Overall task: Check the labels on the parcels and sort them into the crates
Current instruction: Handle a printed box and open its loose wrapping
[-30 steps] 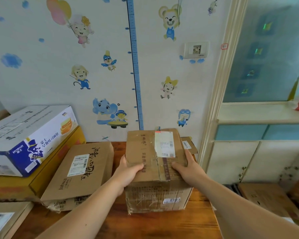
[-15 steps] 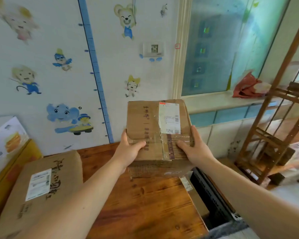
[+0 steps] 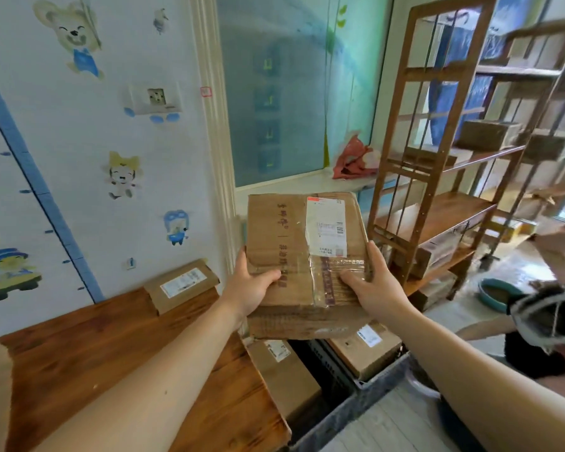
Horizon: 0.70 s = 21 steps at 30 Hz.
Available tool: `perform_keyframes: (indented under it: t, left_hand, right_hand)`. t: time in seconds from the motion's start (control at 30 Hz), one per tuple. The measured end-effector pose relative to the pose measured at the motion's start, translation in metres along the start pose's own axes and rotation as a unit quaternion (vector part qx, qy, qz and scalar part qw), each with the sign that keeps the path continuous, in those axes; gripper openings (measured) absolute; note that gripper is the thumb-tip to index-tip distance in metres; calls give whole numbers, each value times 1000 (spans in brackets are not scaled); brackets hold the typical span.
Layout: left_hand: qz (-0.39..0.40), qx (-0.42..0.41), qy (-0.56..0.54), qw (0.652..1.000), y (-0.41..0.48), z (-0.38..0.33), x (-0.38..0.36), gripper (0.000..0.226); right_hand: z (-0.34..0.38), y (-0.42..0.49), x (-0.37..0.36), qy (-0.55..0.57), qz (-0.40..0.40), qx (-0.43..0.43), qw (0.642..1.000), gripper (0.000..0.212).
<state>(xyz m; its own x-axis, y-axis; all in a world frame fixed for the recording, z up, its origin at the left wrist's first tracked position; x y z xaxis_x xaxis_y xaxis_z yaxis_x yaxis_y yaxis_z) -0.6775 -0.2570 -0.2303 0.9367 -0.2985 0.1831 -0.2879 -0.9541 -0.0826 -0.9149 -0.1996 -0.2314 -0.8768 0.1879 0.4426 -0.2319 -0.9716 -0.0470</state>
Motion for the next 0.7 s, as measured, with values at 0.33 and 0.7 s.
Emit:
perform_keyframes:
  t: [0.33,0.7]
  left_hand:
    - [1,13,9,1000,55,-13,-120,79]
    - [-36,42,-7,998,125,19,-91,73]
  right_hand:
    - [-60,54,108,-17,15,-3,1000,82]
    - [-71,148,66,-18,81,-16,996,84]
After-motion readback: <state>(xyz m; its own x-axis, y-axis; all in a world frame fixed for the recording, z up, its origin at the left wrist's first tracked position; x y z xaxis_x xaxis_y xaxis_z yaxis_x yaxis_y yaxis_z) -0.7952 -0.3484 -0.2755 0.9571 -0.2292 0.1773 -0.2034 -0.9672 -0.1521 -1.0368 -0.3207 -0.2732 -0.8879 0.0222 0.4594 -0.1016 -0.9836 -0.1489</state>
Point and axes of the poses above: each hand's wrist, its own y-axis towards the middle knuckle, its own x-axis out of the back of the hand, z = x × y, the point moved 7 cm from there along y, towards the middle knuckle, and after that the axes turned 7 degrees about z, right-handed, at the moved point
